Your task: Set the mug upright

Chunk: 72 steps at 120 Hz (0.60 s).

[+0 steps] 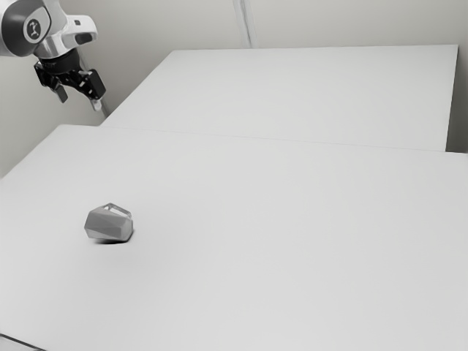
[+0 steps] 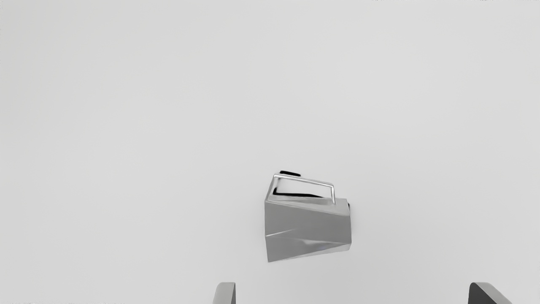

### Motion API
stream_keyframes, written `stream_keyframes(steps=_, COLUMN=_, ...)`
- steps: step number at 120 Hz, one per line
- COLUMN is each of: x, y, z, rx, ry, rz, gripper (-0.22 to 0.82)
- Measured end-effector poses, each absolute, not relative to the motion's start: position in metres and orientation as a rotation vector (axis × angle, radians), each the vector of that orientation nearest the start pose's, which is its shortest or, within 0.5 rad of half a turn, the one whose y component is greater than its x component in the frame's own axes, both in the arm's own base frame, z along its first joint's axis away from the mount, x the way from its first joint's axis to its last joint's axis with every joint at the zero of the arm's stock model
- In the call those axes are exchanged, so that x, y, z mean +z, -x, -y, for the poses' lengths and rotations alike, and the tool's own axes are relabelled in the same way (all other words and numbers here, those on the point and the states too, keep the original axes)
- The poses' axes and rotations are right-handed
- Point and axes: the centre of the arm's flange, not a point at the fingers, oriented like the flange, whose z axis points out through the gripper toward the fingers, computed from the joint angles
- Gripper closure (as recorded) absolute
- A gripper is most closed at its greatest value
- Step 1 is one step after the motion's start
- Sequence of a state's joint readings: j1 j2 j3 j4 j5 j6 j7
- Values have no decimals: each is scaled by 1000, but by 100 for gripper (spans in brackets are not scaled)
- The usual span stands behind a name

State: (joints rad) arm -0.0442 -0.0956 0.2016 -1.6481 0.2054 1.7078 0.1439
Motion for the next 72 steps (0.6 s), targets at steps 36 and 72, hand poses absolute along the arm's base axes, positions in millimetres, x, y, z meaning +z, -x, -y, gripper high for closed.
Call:
stream_keyframes(steps=36, x=629, y=-516, z=-155, rx=-110, ry=2937, rz=202, gripper=0)
stream_keyframes(steps=72, x=558, y=-480, z=-283, rx=-74, ry=3277, rz=829, gripper=0)
